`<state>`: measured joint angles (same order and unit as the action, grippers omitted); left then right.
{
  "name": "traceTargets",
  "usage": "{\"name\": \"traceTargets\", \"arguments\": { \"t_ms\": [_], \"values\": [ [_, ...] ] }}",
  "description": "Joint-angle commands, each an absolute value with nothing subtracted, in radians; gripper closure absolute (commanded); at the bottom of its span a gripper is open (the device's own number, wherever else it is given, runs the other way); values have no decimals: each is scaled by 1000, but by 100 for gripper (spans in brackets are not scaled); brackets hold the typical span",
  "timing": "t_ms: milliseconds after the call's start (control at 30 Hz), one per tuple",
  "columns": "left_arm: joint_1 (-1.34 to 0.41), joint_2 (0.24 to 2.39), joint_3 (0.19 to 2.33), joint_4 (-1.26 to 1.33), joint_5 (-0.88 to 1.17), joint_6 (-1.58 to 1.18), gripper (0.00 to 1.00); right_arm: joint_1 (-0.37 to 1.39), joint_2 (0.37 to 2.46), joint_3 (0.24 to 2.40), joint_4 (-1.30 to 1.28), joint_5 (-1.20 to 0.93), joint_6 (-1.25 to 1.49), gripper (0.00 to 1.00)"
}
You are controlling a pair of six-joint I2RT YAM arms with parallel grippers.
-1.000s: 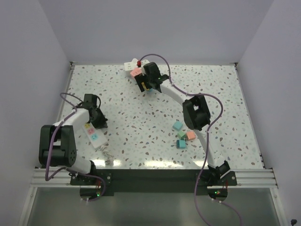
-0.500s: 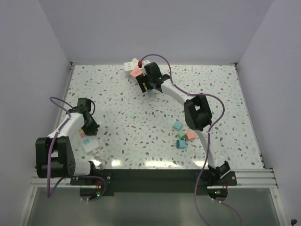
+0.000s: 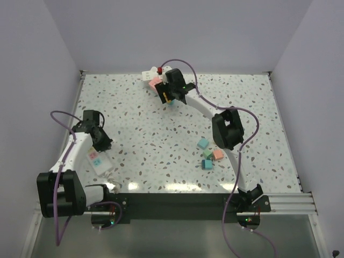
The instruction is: Pull the plug off the socket
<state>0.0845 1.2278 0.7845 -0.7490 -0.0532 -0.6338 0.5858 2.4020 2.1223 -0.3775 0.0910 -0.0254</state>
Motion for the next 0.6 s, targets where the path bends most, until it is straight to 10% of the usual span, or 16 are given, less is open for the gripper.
{"name": "traceTargets", "arguments": {
  "t_ms": [0, 567],
  "values": [
    [91, 1177, 836, -701, 42, -634, 89, 575, 2385, 2125, -325, 52, 26, 22],
    [90, 1167, 833, -669, 160, -604, 67, 561, 2480, 2191, -288, 35, 78, 19]
  ]
}}
